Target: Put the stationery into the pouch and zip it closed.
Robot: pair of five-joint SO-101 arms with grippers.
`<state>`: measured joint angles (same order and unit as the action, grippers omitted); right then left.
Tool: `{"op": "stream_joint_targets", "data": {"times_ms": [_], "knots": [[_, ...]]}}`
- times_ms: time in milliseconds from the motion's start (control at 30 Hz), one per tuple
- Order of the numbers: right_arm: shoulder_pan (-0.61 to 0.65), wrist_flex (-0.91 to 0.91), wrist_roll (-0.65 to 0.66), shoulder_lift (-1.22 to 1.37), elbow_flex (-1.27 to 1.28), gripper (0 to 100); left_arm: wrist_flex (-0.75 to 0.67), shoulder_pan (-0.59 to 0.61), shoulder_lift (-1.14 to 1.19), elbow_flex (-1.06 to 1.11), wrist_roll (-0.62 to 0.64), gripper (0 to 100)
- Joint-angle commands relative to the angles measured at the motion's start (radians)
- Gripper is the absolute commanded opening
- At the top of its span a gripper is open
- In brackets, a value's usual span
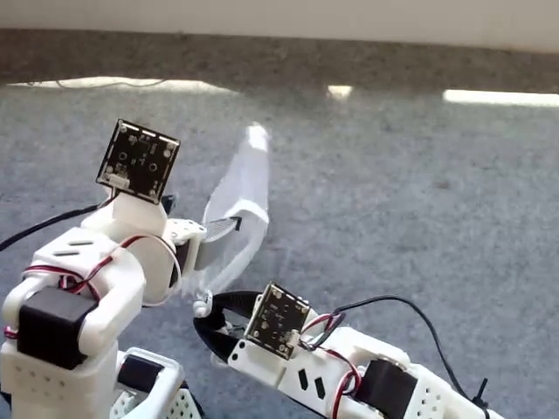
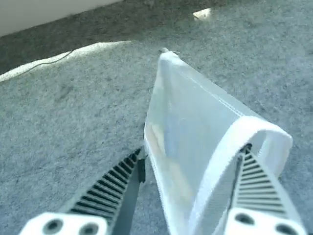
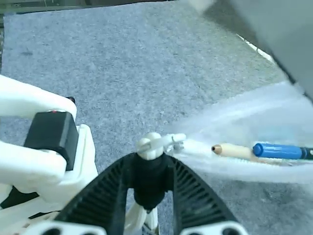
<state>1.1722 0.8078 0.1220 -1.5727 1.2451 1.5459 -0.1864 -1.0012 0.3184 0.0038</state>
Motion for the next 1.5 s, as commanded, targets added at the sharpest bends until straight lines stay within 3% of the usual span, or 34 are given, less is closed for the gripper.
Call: {"op": "stream_joint_targets", "data": {"times_ms": [0,500,667,1100,1300,1467], "knots": [[-0.016,-0.001,0.012,-0.012,-0.016,0.4,-0.003,-0.005,-0.022,-0.031,-0.008,28],[-0.222,0.001,0.006,-0.013,-0.068,0.4,0.046,0.027,-0.159,-0.031,-0.015,28],[-0.321,0.001,0.006,-0.013,-0.104,0.4,0.044,0.082,-0.163,0.012,-0.046,28],[-0.478,0.001,0.008,-0.015,-0.163,0.4,0.043,0.076,-0.165,0.084,-0.118,28],[-0.510,0.002,0.012,-0.015,-0.170,0.4,0.032,-0.054,-0.170,0.143,-0.172,28],[-0.510,0.056,0.077,-0.015,-0.183,0.4,-0.049,-0.082,-0.163,0.200,-0.173,28]]}}
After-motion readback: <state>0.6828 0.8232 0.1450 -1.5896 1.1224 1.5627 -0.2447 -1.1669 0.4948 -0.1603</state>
